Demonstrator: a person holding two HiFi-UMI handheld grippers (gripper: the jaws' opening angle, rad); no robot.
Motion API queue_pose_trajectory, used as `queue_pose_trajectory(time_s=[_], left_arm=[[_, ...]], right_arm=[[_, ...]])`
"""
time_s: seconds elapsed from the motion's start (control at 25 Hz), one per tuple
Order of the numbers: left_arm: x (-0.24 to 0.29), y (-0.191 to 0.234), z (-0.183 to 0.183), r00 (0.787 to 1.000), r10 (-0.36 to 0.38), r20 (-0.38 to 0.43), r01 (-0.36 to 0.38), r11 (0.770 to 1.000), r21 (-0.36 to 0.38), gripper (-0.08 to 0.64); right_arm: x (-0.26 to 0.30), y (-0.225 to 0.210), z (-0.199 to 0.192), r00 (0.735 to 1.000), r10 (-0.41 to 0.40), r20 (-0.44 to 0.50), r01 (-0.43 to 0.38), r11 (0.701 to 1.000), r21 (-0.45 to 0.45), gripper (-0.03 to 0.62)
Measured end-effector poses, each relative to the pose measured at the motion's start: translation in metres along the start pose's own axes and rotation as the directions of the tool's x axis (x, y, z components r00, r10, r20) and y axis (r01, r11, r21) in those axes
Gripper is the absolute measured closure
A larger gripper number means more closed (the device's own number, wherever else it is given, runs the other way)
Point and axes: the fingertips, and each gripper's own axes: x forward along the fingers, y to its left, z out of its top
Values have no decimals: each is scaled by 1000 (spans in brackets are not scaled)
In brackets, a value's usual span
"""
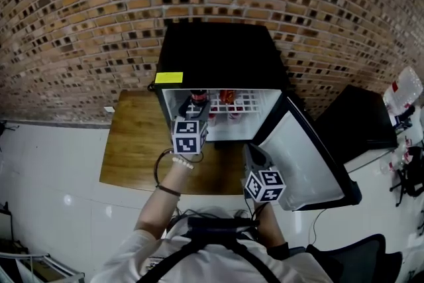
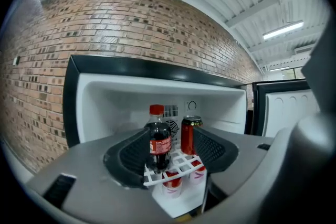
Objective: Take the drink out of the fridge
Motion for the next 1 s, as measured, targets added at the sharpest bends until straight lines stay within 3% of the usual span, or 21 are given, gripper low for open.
queue_pose_trajectory(time_s=[0.08,0.64,0.84,1.0], left_arm=[[11,3,3,1000,8,-3,-8,1000,-6,275],[62,24,20,994,105,-16,-105,994,12,278],[71,27,19,993,116,-35,-113,991,64,342],[76,26,18,993,106,-42,-102,991,84,347]], right_arm=[[-1,-3,1,1000,-8,2,8,1000,1,578],[-3,-14,2,1000,-29,2,29,1000,11,578],[-4,-16,3,1000,-31,2,31,999,13,578],[-4,-16,3,999,-34,5,34,999,10,578]])
